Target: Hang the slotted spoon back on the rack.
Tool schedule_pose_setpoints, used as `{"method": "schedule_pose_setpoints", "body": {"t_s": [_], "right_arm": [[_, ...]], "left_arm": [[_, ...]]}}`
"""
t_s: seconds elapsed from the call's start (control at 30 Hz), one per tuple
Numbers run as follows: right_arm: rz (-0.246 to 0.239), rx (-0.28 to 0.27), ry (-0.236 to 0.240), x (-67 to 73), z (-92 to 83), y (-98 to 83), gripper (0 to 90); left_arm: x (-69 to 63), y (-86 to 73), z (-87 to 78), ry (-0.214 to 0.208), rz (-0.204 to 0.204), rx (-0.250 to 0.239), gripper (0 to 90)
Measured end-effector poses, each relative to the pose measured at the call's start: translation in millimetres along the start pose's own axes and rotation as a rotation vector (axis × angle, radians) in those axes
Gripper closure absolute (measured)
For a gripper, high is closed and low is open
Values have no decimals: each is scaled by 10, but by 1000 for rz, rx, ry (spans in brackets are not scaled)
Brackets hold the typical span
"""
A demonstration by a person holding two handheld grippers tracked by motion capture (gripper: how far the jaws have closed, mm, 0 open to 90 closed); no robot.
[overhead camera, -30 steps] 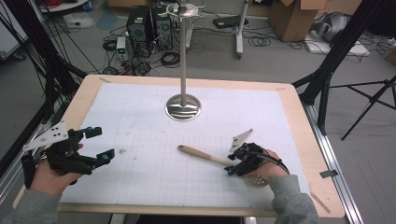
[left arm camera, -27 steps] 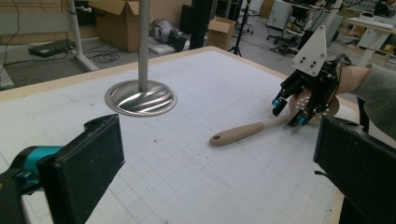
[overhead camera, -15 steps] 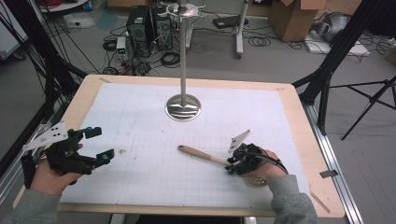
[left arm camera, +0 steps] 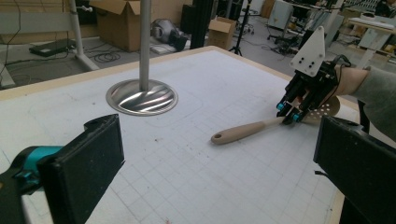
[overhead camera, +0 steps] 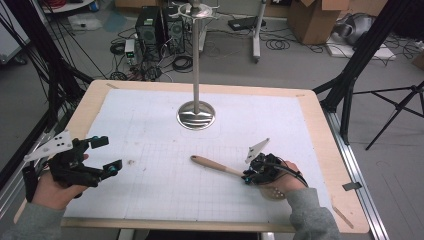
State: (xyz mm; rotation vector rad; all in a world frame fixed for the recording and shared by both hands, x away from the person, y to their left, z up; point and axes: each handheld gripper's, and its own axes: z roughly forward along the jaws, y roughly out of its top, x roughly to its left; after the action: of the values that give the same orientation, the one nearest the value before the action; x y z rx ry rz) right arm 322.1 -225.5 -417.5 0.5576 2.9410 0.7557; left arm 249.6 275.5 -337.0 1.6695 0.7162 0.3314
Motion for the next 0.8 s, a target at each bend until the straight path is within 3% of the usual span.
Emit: {"method": "schedule_pose_setpoints", "body": {"t_s": [0.3,0.8], "right_arm": [[11,-17,4,-18,-37,-34,779],[41,-141,-2,-47,-257,-47,779]], "left_arm": [[4,3,-9,3,-1,-2,20],[3,11,-21,3,1,-6,20]]}}
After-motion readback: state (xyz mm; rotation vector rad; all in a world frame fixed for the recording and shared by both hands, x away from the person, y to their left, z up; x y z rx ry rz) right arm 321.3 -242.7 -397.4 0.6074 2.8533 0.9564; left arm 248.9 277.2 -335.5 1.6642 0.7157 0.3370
